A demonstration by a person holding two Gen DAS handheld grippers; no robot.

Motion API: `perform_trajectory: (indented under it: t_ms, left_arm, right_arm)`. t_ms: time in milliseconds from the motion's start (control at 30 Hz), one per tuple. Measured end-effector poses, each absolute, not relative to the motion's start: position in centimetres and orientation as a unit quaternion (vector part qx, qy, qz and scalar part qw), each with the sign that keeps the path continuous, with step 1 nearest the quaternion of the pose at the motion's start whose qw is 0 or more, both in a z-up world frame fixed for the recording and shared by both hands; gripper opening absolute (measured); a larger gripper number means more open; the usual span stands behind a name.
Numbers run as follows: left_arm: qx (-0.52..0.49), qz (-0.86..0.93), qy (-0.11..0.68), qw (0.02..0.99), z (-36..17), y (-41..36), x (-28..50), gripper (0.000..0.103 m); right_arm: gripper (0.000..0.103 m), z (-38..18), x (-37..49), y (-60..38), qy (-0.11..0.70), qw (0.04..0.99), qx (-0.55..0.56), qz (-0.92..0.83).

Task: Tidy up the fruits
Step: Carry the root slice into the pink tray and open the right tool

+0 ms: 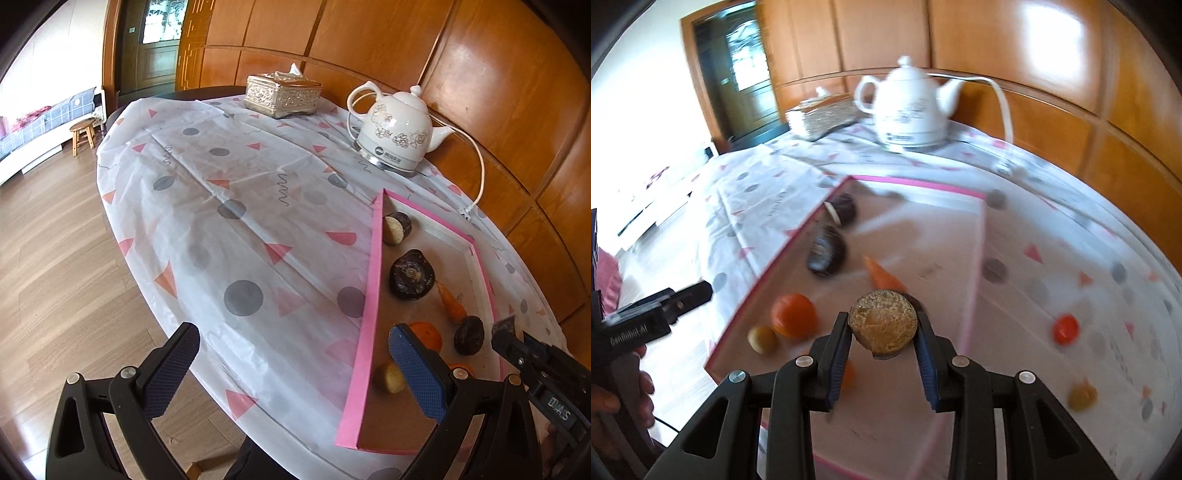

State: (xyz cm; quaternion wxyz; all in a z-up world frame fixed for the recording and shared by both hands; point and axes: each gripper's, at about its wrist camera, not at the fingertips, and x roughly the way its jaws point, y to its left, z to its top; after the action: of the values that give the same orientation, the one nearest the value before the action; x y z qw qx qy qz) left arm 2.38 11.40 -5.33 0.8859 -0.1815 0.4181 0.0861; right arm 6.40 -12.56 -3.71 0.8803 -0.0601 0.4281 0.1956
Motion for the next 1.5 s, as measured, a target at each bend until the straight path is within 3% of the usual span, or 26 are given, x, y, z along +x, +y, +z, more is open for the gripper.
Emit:
perform_trajectory:
  t_ms: [367,733,1500]
  left_arm:
    - [-0.184,0.092,0.427,0.881,-6.1,12.0,2.7,0.103]
    - [-0.177,0.090,0.428,0.882,-6.2,11.7,2.7,0.103]
    - [-0.161,0.067,0.410,0.895,-4.6,10.2,2.1,0.103]
  right_arm:
    - [0.034,-6.6,10.2,-6.9,0.458,0.852,-0.123,0.220]
    - [0.034,-7.5,10.6,-7.1,0.464,0.854,-0.120,0.204]
    - [0.037,-3.2,6.9,-12.8,0.406,0.903,-0.035,0.139]
